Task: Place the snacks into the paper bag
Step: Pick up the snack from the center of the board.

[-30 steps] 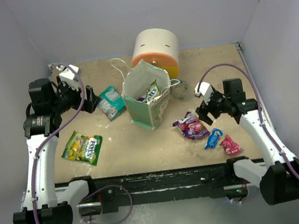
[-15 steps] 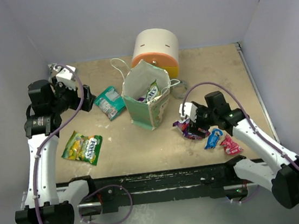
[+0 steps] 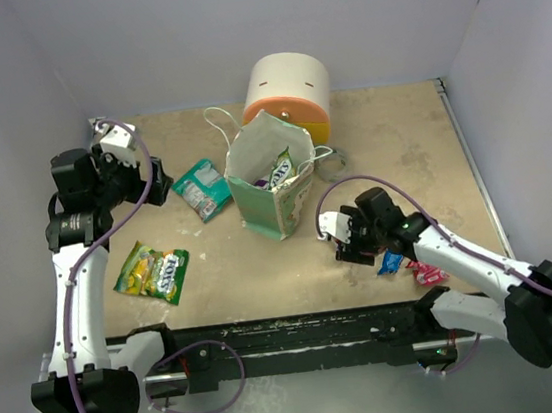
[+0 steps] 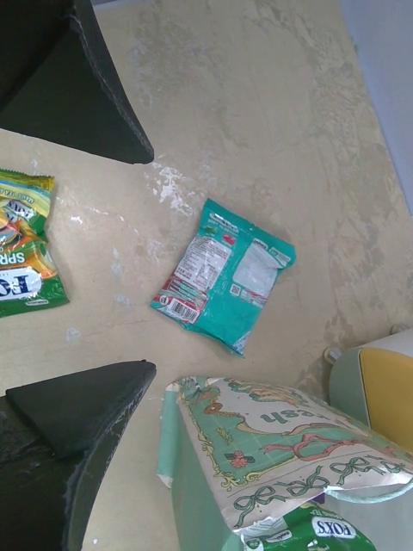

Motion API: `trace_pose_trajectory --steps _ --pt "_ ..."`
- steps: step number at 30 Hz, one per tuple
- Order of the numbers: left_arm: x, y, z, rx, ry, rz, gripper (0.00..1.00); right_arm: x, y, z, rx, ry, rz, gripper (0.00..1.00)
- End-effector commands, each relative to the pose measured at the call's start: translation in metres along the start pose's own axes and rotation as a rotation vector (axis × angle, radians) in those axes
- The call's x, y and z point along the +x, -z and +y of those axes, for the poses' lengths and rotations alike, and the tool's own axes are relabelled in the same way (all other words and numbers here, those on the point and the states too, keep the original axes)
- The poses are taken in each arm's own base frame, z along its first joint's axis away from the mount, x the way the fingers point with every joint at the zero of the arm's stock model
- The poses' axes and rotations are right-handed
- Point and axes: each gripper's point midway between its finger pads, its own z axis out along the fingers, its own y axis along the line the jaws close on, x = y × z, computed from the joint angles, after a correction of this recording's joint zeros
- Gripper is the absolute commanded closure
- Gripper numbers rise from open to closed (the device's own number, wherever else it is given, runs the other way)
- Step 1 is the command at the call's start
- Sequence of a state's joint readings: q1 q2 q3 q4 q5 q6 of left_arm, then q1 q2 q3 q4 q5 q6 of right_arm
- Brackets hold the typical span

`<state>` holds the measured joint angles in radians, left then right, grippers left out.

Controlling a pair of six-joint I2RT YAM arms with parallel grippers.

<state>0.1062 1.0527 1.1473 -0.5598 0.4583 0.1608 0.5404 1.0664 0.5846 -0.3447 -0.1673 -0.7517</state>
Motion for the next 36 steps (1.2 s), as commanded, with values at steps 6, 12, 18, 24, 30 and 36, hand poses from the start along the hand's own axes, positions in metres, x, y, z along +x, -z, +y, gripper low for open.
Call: trace_pose_trajectory --steps 6,12,18,24,30,36 --pt "-0.014 0.002 0.001 0.004 -0.031 -0.062 0.01 0.012 -0.013 -0.02 0.118 0.011 0.072 0.28" --pt "-0.012 0.001 -0.001 0.02 -0.032 -0.058 0.01 0.004 -0.006 -0.019 0.107 0.02 0.04 0.49" --pt "-0.008 -0.001 -0.006 0.052 -0.037 -0.056 0.01 -0.004 0.005 -0.024 0.132 0.013 0.016 0.69" --pt "-0.007 -0.002 -0.008 0.066 -0.039 -0.053 0.01 -0.009 0.015 -0.028 0.152 -0.001 0.007 0.9" --pt "-0.008 -0.002 -0.01 0.078 -0.046 -0.053 0.01 -0.028 0.039 -0.036 0.167 -0.014 -0.041 1.0" --pt "-0.014 0.002 -0.023 0.161 -0.073 -0.052 0.01 -0.06 0.065 -0.033 0.11 0.001 -0.146 1.0"
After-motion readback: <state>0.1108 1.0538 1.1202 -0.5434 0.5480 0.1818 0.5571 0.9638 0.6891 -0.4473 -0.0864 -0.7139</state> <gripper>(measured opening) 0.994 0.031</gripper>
